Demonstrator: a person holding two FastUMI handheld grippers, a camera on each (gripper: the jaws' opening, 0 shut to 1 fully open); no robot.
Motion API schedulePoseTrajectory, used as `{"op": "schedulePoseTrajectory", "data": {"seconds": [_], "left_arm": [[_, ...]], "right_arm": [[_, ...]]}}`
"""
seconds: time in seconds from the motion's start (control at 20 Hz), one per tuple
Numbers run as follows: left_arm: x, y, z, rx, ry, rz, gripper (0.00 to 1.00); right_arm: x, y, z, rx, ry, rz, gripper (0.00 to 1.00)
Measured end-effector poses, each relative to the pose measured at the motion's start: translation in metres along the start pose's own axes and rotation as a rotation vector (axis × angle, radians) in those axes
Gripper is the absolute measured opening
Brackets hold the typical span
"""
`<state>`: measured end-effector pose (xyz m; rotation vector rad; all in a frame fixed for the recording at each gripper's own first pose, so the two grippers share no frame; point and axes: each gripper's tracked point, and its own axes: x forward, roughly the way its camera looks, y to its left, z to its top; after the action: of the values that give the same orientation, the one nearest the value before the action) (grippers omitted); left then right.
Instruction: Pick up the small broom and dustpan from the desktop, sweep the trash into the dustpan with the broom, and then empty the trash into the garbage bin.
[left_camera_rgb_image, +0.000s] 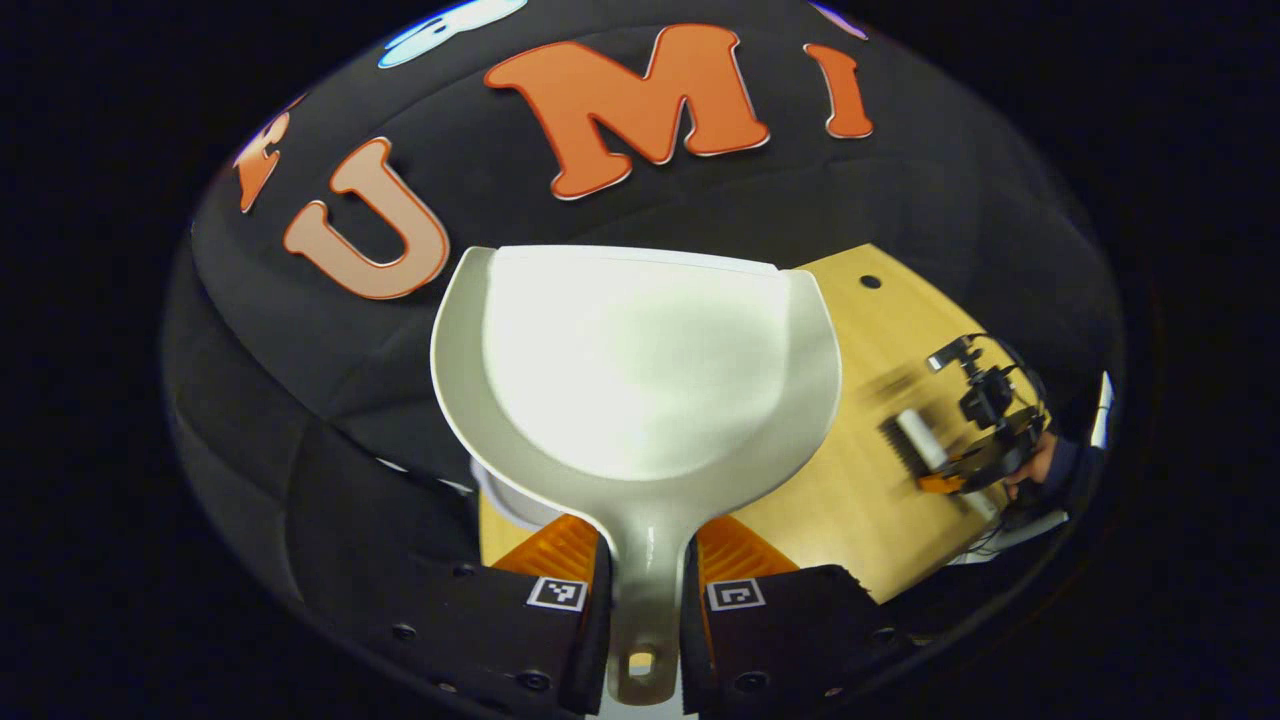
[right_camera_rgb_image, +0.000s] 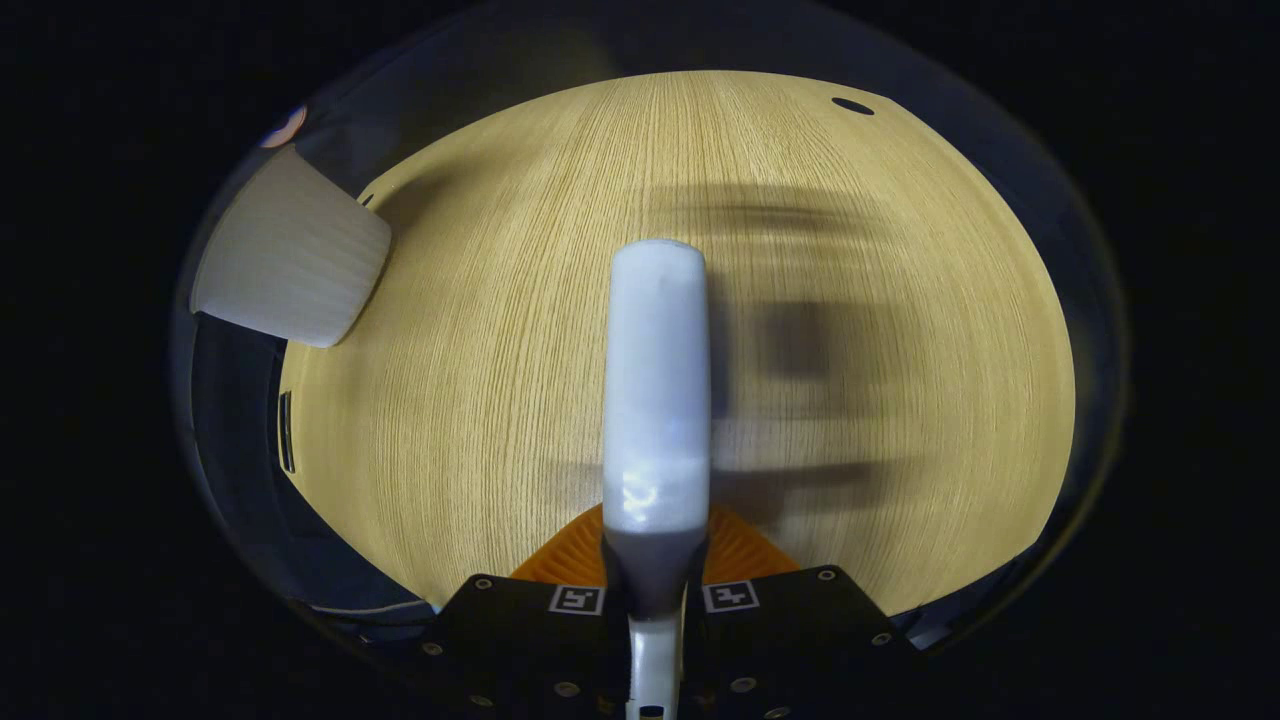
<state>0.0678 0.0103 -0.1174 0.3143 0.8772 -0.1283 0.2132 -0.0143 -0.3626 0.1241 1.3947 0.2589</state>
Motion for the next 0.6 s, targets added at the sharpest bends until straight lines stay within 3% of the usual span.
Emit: {"op": "schedulePoseTrajectory", "data": {"seconds": [0.1,0.3,0.6], "left_arm": [[0.011,-0.05,-0.006,-0.034,0.002,-0.121,0.29],[0.045,-0.115,-0.055,-0.173,0.126,-0.24,0.3],[0.12,-0.169,-0.137,-0.298,0.338,-0.25,0.3]], "right_arm": [[-0.001,-0.001,0.0,0.0,-0.002,-0.002,0.21],[-0.002,0.0,0.0,0.003,-0.005,-0.004,0.21],[-0.003,0.0,-0.001,-0.001,-0.011,-0.019,0.21]]}}
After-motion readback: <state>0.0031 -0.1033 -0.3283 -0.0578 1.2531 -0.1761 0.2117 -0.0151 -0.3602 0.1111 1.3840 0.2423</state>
